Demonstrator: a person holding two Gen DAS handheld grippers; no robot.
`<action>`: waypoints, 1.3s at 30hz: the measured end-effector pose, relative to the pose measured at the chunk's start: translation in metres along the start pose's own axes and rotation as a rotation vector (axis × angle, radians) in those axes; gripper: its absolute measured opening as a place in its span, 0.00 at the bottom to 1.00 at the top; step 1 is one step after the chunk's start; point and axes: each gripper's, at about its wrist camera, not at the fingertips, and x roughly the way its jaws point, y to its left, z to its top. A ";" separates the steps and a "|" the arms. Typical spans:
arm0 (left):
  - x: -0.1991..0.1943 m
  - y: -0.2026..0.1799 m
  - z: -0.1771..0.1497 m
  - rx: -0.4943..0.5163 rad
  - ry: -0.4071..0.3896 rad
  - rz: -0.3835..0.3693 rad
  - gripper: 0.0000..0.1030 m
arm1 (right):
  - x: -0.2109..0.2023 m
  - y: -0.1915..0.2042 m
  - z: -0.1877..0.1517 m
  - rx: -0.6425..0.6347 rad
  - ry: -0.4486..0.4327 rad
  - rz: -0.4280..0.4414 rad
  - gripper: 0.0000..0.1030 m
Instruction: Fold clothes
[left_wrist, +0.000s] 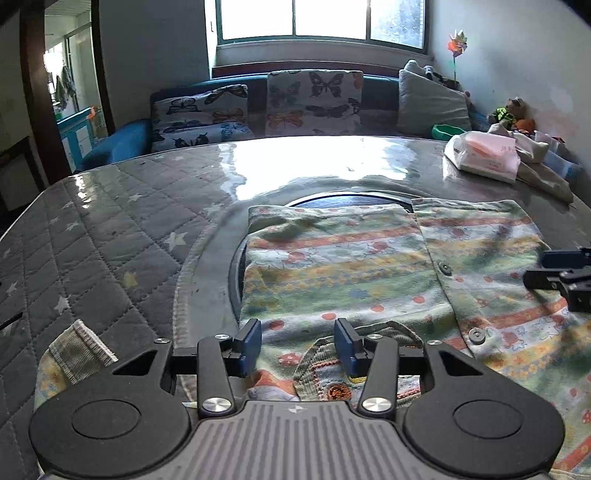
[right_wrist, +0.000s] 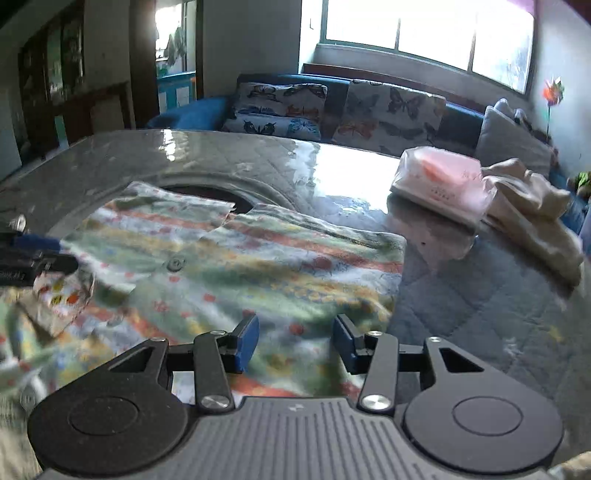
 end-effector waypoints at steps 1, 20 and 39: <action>0.000 -0.001 0.000 0.001 -0.003 0.004 0.46 | 0.004 0.000 0.002 -0.003 0.000 -0.007 0.45; -0.019 -0.006 0.001 -0.027 0.000 -0.010 0.48 | -0.031 0.034 -0.019 -0.144 0.049 0.153 0.47; -0.060 -0.095 -0.040 0.169 0.001 -0.256 0.51 | -0.152 -0.008 -0.102 0.016 -0.010 0.071 0.54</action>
